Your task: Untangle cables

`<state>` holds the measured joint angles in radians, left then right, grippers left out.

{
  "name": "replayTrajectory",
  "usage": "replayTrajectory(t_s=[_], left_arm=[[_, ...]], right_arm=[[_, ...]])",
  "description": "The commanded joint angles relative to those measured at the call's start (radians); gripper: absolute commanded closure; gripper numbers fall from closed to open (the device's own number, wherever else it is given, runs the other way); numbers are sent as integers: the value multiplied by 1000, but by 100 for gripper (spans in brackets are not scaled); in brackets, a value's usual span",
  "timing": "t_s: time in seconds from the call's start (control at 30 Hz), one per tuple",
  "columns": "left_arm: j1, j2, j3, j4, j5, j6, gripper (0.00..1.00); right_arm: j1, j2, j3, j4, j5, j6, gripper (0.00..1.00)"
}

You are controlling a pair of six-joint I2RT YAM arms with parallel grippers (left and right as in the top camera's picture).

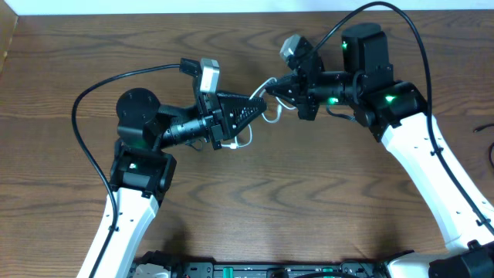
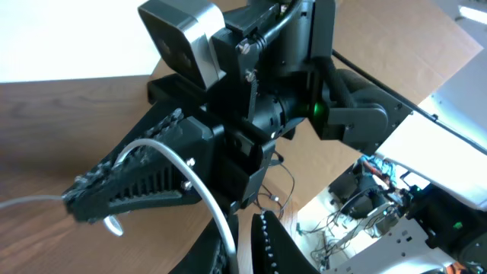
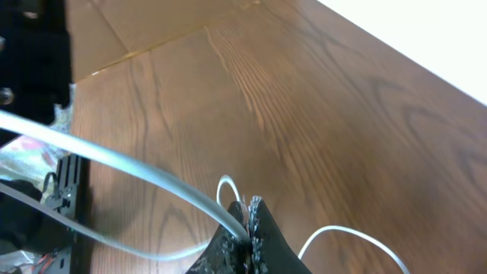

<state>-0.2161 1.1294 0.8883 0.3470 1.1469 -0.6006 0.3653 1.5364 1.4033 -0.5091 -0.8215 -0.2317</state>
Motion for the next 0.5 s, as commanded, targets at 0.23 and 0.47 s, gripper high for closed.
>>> replayTrajectory(t_s=[0.23, 0.47], left_arm=[[5, -13, -1, -17, 12, 115, 50], [5, -13, -1, -18, 13, 145, 43]], right_arm=[[-41, -3, -5, -67, 120, 60, 99], [-94, -14, 14, -72, 165, 91, 99]])
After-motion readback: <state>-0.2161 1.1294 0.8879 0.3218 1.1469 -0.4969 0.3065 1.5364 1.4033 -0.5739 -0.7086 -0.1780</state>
